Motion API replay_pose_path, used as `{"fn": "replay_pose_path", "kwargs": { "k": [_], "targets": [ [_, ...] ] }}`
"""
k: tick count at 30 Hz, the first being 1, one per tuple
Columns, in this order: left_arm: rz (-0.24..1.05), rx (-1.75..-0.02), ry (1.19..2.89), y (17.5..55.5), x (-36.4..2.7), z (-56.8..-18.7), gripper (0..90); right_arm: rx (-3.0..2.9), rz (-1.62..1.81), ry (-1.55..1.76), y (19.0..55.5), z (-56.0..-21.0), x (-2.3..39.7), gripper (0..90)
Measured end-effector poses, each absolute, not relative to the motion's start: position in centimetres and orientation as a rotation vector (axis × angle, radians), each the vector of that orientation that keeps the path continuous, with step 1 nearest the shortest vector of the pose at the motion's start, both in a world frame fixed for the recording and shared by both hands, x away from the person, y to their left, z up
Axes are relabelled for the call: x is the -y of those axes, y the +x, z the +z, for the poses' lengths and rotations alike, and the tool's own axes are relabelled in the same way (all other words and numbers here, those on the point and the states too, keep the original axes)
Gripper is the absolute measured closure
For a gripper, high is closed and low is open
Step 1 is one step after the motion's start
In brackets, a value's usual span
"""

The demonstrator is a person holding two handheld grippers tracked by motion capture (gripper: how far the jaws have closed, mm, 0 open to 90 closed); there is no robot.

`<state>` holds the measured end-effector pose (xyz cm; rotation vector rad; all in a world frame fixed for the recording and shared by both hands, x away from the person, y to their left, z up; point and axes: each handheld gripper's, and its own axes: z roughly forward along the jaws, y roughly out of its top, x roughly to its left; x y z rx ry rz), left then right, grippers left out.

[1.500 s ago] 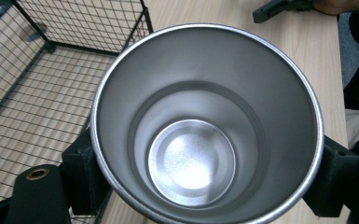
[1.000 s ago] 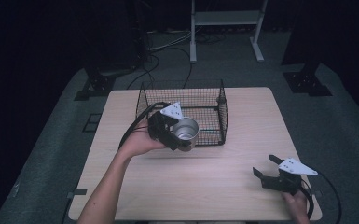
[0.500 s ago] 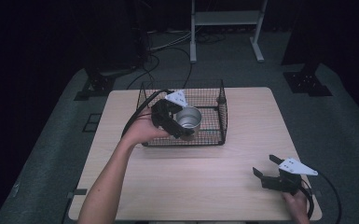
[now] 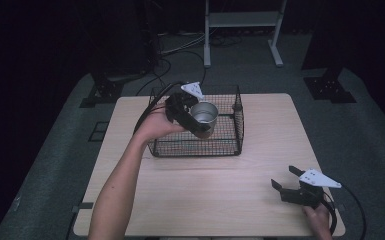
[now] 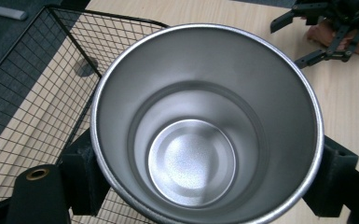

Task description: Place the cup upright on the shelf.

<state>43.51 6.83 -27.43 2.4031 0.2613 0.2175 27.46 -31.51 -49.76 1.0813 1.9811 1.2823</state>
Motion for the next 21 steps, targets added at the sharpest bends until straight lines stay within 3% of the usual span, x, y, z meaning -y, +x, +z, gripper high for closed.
{"fn": "replay_pose_path", "kwargs": {
  "k": [21],
  "targets": [
    [0.190, -0.402, 2.412, 48.8, -6.0, -30.2, 17.9, -1.973, 1.298, 1.088, 27.5, -49.8, 31.6, 13.6]
  ]
}}
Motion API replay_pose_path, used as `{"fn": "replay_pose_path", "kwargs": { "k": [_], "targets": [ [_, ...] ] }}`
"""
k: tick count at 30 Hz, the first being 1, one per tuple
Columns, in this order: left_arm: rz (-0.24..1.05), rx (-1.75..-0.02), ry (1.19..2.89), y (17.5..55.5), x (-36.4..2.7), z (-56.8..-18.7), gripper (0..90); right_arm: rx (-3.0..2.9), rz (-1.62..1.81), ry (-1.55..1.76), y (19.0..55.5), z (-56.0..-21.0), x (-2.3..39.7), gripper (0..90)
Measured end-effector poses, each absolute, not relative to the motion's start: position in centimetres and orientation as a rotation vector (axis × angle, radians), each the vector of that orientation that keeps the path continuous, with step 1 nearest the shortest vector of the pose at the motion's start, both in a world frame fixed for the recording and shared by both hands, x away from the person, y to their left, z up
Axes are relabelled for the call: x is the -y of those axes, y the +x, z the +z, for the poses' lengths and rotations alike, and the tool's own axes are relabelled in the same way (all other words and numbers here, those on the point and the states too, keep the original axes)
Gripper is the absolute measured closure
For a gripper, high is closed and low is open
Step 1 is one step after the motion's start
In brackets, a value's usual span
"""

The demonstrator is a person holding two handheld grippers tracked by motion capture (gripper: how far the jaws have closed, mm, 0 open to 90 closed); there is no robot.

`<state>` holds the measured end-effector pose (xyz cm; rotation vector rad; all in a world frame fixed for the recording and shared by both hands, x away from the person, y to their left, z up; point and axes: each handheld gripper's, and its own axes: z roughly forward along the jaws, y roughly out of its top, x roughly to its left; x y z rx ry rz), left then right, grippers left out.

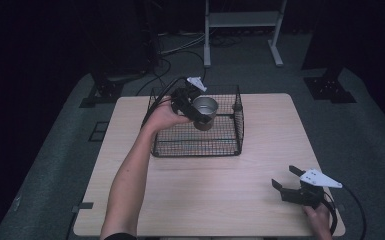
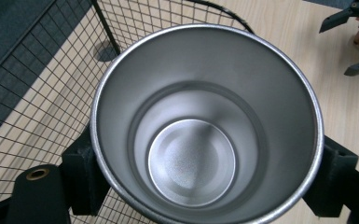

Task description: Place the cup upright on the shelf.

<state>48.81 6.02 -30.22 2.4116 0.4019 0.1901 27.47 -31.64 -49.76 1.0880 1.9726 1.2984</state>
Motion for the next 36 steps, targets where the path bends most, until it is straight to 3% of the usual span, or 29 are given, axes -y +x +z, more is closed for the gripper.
{"fn": "replay_pose_path", "kwargs": {
  "k": [15, 36],
  "targets": [
    [0.228, -0.468, 2.419, 51.2, -5.0, -32.6, 17.9, -1.976, 1.304, 1.083, 27.5, -49.7, 31.7, 13.6],
    [0.157, -0.562, 2.492, 53.8, -3.1, -37.9, 17.9, -1.975, 1.324, 1.086, 27.5, -49.7, 31.8, 13.6]
  ]
}}
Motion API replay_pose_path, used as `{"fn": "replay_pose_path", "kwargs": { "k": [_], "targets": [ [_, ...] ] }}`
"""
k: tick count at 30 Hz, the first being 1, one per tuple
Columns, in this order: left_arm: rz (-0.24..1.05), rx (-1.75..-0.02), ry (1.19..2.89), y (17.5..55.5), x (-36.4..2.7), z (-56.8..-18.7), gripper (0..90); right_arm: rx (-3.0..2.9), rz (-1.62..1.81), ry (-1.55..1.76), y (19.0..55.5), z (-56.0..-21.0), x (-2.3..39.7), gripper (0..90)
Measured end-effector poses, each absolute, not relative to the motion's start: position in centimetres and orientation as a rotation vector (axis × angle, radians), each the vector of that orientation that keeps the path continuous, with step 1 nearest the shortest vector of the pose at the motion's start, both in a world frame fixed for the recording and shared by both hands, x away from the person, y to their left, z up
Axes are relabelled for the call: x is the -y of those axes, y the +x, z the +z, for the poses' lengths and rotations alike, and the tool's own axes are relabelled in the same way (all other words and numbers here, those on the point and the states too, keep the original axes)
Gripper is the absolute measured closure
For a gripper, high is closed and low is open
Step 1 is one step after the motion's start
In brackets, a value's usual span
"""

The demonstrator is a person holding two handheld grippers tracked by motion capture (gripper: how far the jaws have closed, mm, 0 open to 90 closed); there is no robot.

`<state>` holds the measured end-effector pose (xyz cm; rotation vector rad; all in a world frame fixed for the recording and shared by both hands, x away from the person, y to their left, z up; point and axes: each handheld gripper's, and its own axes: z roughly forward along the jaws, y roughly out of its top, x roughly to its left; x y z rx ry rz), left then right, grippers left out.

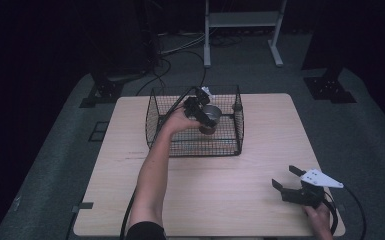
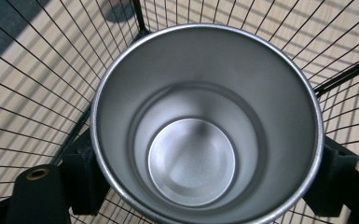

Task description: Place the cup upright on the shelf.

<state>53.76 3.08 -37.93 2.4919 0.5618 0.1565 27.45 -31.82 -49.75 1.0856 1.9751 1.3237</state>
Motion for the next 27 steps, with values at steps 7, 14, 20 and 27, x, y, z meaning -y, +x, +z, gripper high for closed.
{"fn": "replay_pose_path", "kwargs": {
  "k": [7, 14, 20, 27],
  "targets": [
    [0.140, -0.585, 2.502, 54.3, -3.2, -38.7, 17.9, -1.973, 1.331, 1.088, 27.5, -49.8, 31.9, 13.6],
    [0.134, -0.596, 2.518, 54.6, -2.9, -39.6, 17.9, -1.975, 1.327, 1.084, 27.4, -49.7, 31.8, 13.6],
    [0.108, -0.598, 2.549, 54.8, -2.6, -40.4, 17.8, -1.974, 1.327, 1.084, 27.4, -49.7, 31.8, 13.6],
    [0.093, -0.590, 2.565, 54.8, -2.3, -40.9, 17.8, -1.975, 1.328, 1.079, 27.4, -49.8, 31.8, 13.6]
  ]
}}
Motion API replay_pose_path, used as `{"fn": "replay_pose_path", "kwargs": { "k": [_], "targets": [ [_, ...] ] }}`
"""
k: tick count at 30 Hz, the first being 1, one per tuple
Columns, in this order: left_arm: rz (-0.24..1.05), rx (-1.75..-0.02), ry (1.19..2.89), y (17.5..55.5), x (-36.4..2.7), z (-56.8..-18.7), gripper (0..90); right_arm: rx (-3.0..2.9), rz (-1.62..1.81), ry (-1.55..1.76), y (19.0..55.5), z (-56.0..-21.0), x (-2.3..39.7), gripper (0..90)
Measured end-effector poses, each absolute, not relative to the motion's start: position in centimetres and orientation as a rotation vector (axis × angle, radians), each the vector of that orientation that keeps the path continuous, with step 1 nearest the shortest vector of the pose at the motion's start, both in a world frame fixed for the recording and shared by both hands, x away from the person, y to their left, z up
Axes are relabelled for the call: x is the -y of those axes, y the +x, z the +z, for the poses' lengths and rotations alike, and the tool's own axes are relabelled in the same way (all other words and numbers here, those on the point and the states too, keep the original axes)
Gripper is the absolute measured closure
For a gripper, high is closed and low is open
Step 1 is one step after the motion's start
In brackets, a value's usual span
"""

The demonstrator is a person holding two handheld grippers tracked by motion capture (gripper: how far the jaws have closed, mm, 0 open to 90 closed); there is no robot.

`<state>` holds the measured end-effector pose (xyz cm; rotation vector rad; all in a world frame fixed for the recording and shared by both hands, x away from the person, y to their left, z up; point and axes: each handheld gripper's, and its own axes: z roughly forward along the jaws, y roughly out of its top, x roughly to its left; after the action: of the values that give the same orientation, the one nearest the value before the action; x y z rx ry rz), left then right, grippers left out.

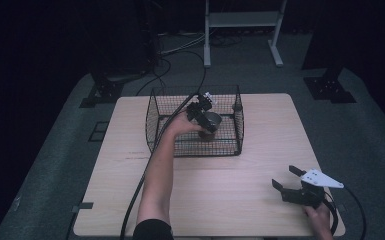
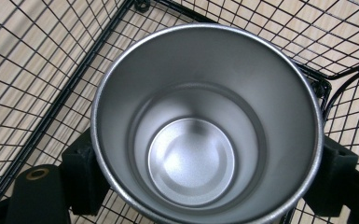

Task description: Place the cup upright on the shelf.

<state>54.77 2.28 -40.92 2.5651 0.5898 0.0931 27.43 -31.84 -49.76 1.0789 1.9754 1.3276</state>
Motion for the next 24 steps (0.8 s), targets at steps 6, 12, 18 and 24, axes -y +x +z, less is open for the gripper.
{"fn": "replay_pose_path", "kwargs": {
  "k": [6, 12, 18, 24],
  "targets": [
    [0.079, -0.600, 2.571, 54.8, -2.7, -41.4, 17.8, -1.976, 1.329, 1.076, 27.4, -49.8, 31.8, 13.6],
    [0.078, -0.597, 2.565, 54.6, -3.2, -41.6, 17.7, -1.982, 1.332, 1.069, 27.4, -49.8, 31.8, 13.6],
    [0.077, -0.588, 2.593, 54.4, -3.5, -41.5, 17.6, -1.973, 1.339, 1.079, 27.5, -49.8, 32.0, 13.6],
    [0.079, -0.593, 2.595, 54.3, -3.9, -41.6, 16.1, -1.973, 1.340, 1.078, 27.5, -49.8, 32.0, 13.6]
  ]
}}
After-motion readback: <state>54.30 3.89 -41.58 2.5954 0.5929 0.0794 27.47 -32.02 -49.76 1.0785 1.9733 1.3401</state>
